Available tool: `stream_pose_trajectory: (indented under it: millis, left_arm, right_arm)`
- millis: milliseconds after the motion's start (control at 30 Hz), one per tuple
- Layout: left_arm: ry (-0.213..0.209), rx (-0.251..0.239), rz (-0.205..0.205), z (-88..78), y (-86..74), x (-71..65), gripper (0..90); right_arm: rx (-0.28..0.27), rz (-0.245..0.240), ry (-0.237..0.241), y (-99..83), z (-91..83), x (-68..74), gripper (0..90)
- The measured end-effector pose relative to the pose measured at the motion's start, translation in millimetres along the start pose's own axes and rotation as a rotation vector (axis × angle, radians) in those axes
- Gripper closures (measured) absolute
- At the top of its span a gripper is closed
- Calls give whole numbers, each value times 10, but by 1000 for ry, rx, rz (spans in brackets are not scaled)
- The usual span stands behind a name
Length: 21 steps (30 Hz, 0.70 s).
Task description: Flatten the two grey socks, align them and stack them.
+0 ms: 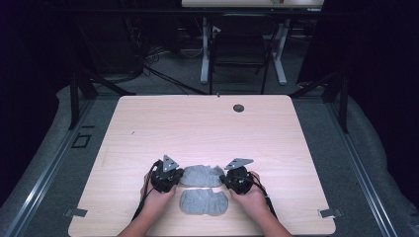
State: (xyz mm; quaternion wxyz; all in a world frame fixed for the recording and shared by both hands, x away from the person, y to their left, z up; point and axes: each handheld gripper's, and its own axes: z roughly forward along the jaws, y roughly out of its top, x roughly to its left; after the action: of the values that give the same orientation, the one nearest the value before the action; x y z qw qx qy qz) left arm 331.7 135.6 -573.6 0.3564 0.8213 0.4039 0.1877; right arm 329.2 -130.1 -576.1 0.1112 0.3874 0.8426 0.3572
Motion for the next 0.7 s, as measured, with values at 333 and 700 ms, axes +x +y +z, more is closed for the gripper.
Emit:
stream_pose_trajectory:
  millis: [333, 700]
  left_arm:
    - [-8, -27, 2, -29, 60, 23, 799]
    - [-11, -14, -5, 37, 95, 68, 737]
  right_arm:
    - [-25, -23, -14, 144, -124, 16, 810]
    - [-62, -13, -89, 235, -143, -156, 701]
